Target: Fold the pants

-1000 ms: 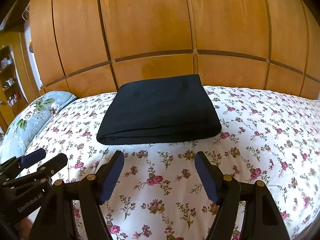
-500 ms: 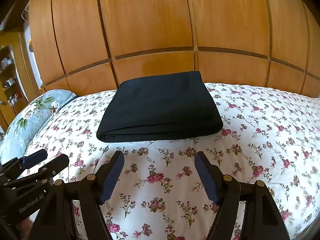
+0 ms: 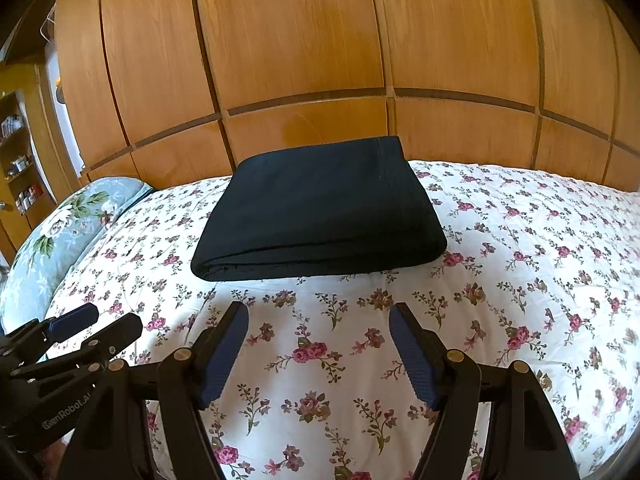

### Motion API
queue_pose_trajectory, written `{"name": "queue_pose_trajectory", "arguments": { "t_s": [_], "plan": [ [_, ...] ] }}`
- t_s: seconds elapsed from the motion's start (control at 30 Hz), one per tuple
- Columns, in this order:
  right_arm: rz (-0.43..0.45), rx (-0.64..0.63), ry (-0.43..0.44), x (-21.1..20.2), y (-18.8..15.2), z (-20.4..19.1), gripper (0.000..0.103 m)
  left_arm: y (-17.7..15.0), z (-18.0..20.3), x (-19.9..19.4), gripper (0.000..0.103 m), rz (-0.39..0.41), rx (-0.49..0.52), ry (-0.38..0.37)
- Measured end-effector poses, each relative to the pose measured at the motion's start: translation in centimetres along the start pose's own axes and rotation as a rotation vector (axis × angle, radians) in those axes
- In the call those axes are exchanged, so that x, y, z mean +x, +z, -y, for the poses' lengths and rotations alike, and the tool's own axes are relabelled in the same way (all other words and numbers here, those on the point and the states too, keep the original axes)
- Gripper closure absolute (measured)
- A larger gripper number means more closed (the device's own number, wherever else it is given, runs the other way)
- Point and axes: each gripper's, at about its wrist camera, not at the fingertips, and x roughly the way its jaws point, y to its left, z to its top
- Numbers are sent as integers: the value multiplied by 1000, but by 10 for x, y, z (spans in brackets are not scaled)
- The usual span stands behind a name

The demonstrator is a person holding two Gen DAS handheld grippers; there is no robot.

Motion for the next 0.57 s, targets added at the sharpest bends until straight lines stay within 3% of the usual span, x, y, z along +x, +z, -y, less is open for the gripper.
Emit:
{"name": "queue_pose_trajectory", "arguments": {
  "t_s": [0.57],
  "plan": [
    [-35,16,-2,15,-4,8,30,-2,4,22,39,-71,1,-7]
  ]
}}
